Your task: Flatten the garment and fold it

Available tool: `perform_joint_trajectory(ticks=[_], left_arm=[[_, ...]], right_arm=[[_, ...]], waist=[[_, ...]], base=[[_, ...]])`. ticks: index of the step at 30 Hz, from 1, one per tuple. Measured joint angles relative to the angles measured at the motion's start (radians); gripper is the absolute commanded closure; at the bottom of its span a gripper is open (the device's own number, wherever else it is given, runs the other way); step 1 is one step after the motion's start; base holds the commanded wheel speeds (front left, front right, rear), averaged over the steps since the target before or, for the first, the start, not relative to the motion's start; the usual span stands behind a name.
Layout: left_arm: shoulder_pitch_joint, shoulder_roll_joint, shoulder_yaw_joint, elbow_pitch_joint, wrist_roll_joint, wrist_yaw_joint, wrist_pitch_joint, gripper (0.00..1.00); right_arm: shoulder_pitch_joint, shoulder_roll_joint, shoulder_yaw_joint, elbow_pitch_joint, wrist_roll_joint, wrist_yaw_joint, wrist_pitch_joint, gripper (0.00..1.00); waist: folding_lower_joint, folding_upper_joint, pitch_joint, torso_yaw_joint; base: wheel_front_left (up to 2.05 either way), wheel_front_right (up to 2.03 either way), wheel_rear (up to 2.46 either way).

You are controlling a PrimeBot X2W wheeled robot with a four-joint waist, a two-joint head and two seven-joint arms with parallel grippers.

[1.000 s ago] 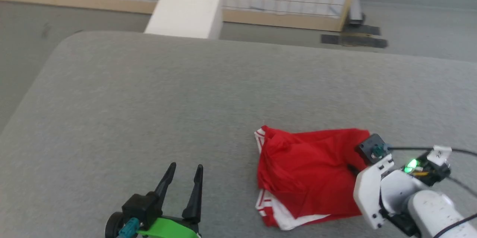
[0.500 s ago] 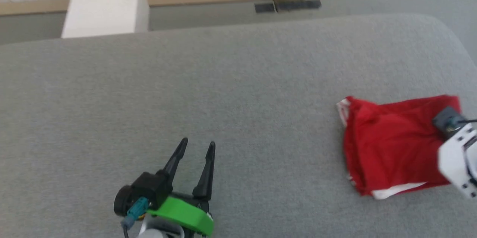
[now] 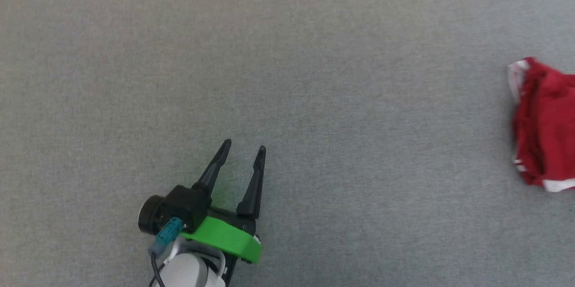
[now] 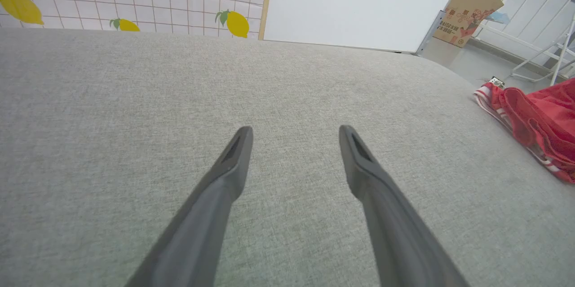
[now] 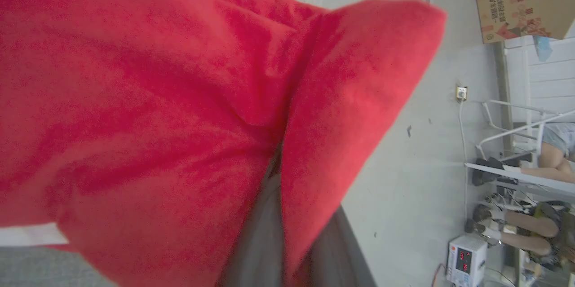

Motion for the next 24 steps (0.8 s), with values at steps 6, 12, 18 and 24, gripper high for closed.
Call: perform_joint_trajectory(ticks=[6,12,18,24], left_arm=[[-0.006,0.0,0.003,-0.006,0.0,-0.002,0.0,0.0],[-0.006,0.0,0.008,-0.001,0.001,-0.002,0.0,0.0],[-0.001,0.0,0.009,0.007,-0.006,-0.002,0.0,0.0],[0.03,0.0,0.023,0.01,-0.023,-0.002,0.0,0.0]], right_arm=[[-0.001,-0.002,-0.092,0.117,-0.067,0.0,-0.074,1.0],[-0.034,0.019,-0.15,0.176,-0.145,0.0,-0.154,0.0],[-0.068,0.036,-0.186,0.194,-0.205,0.0,-0.208,0.0],[-0.104,0.104,-0.218,0.16,-0.195,0.0,-0.291,0.0]], waist=[[0.0,0.0,0.035,0.028],[0.0,0.0,0.033,0.042],[0.0,-0.0001,-0.011,0.042],[0.0,0.0,-0.084,0.044]], base=[[0.0,0.0,0.0],[0.0,0.0,0.0],[0.0,0.0,0.0],[0.0,0.0,0.0]])
